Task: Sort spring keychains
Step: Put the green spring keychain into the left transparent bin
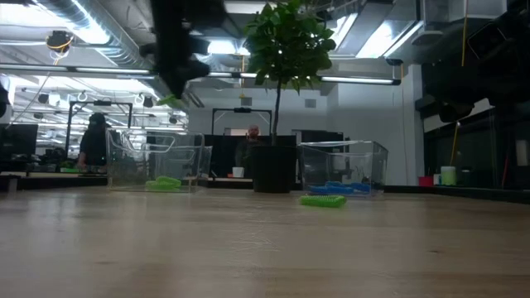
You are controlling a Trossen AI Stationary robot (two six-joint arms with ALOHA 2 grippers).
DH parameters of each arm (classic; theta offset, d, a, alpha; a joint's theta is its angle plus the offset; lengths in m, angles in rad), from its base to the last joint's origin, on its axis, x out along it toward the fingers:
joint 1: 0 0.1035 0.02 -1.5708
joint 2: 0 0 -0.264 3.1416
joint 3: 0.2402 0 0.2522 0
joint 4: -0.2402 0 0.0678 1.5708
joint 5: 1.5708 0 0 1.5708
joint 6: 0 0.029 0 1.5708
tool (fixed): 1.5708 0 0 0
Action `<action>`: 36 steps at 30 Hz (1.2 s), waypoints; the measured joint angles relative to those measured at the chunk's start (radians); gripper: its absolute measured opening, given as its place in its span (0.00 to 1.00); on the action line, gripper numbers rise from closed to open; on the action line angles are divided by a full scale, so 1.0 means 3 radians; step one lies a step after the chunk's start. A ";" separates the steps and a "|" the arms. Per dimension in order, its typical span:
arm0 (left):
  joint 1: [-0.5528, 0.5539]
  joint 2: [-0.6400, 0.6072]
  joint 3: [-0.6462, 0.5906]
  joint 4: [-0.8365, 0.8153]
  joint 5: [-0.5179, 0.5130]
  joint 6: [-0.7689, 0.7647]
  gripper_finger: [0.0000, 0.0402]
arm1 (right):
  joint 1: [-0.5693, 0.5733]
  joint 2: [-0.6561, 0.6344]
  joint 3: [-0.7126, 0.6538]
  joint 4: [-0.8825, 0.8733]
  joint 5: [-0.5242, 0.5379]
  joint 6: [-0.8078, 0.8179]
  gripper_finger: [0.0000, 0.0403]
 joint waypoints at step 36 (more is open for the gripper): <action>0.0434 -0.1201 -0.1900 0.2337 0.0794 -0.0059 0.06 | 0.0001 -0.0001 0.0000 0.0000 0.0000 0.0000 0.38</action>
